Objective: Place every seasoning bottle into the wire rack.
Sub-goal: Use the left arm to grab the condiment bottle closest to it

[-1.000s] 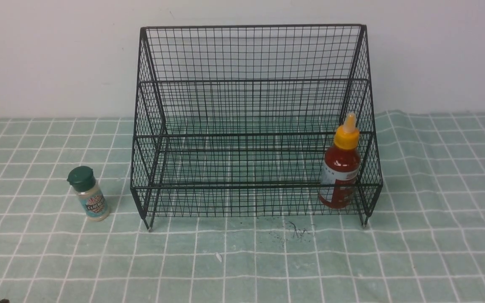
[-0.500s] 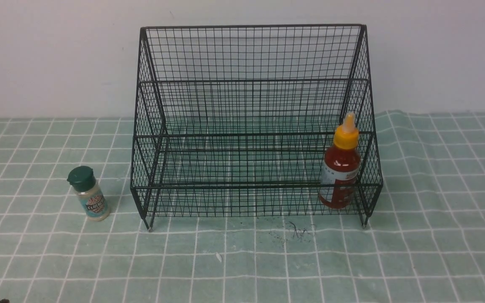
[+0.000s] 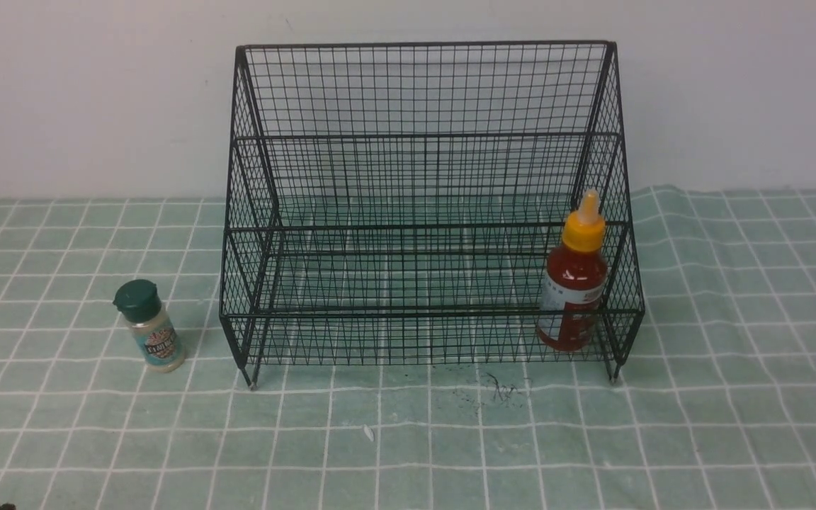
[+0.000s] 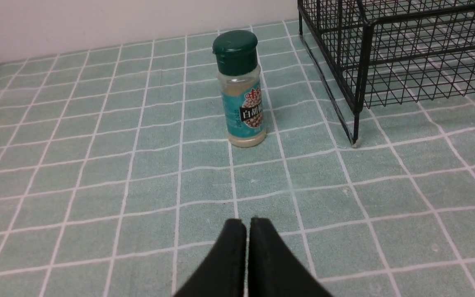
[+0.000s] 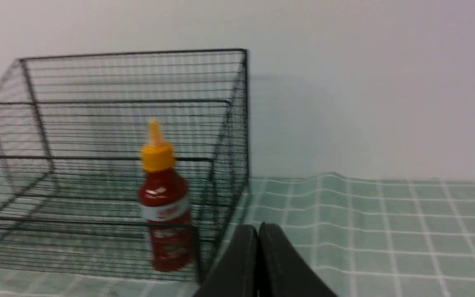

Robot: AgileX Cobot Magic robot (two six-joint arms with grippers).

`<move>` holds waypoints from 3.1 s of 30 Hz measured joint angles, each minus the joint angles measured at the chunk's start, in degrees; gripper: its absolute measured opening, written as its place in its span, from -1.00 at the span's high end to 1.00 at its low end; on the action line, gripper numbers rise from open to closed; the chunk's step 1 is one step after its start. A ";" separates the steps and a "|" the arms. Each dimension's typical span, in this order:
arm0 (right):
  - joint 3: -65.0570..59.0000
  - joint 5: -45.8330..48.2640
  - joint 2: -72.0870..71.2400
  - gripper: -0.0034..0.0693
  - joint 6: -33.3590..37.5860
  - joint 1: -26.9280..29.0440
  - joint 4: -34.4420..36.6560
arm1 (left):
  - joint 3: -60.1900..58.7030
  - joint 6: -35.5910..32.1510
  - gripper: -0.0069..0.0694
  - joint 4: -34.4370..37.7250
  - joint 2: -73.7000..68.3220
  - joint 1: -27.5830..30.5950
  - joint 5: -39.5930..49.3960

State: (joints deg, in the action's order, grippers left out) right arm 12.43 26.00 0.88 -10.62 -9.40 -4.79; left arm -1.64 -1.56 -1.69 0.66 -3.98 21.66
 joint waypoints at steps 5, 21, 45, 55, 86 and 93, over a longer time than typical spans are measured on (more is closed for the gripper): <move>-11.34 -3.60 -1.54 0.94 3.98 6.68 -0.28 | 0.00 0.00 0.83 0.00 0.00 0.00 0.00; -13.51 -3.93 -1.58 0.94 2.39 8.34 0.08 | 0.00 0.00 0.83 0.00 0.00 0.00 0.13; -13.51 -3.93 -1.58 0.94 2.37 8.34 0.08 | -0.01 0.44 0.83 1.32 0.00 0.00 -2.44; -13.51 -3.93 -1.58 0.94 2.37 8.34 -0.05 | -0.06 8.21 0.83 19.50 0.00 0.00 -29.50; -13.51 -3.93 -1.58 0.94 2.32 8.34 -0.05 | 63.63 2.14 0.77 3.55 -74.77 0.00 35.27; -13.51 -3.93 -1.58 0.94 2.26 8.34 -0.05 | 67.09 2.07 0.20 -1.20 -83.17 0.00 27.45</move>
State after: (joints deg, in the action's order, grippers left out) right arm -1.07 22.06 -0.70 -8.35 -1.06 -4.83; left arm 65.46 0.51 -2.89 -82.51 -3.98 49.10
